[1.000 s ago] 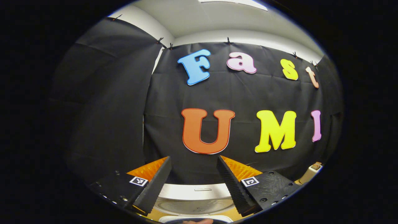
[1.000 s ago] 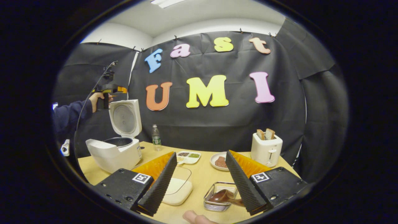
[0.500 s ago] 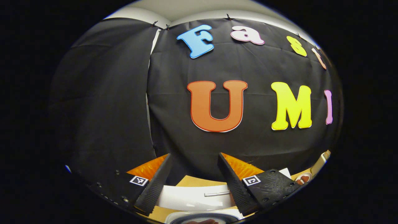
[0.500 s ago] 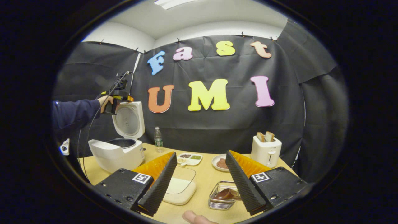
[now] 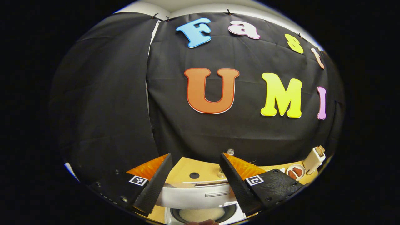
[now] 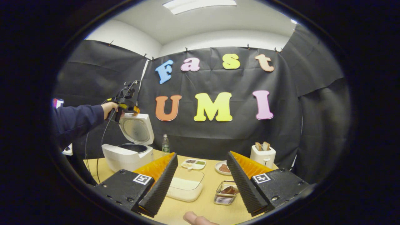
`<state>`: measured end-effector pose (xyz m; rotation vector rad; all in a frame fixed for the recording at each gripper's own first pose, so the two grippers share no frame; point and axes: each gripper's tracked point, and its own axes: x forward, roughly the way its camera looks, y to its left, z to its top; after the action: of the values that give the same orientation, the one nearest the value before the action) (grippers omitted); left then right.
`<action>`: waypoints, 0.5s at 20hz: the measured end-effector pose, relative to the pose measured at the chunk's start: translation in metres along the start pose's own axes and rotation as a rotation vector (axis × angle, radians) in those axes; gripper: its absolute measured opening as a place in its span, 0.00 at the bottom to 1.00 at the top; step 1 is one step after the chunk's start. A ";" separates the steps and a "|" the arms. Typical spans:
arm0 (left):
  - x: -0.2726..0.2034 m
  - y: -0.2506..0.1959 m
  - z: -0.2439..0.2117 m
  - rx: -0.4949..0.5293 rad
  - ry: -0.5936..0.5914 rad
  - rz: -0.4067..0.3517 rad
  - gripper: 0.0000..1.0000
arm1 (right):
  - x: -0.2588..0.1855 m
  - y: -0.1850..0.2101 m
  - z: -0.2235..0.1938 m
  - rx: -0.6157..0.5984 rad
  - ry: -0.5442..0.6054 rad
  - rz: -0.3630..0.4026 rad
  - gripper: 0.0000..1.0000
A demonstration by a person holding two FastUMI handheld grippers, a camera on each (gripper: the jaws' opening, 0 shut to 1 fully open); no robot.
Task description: Close the left gripper, press the button to open the rice cooker; take a wooden spoon from the chopstick holder with the right hand, scoop a spoonful of rice and pour it into the rice cooker, then put the wooden spoon back into the chopstick holder.
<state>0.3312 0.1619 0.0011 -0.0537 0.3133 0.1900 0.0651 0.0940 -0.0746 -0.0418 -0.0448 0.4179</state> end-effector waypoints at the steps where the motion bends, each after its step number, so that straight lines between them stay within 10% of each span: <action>1: -0.005 -0.003 -0.013 -0.008 0.036 -0.017 0.98 | -0.006 0.003 0.001 -0.001 0.001 0.000 1.00; 10: -0.055 -0.014 -0.109 -0.009 0.231 -0.046 0.97 | -0.043 0.019 -0.015 0.045 0.057 0.020 0.98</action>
<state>0.2496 0.1294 -0.0845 -0.0923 0.5414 0.1396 0.0192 0.0935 -0.0921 -0.0104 0.0216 0.4370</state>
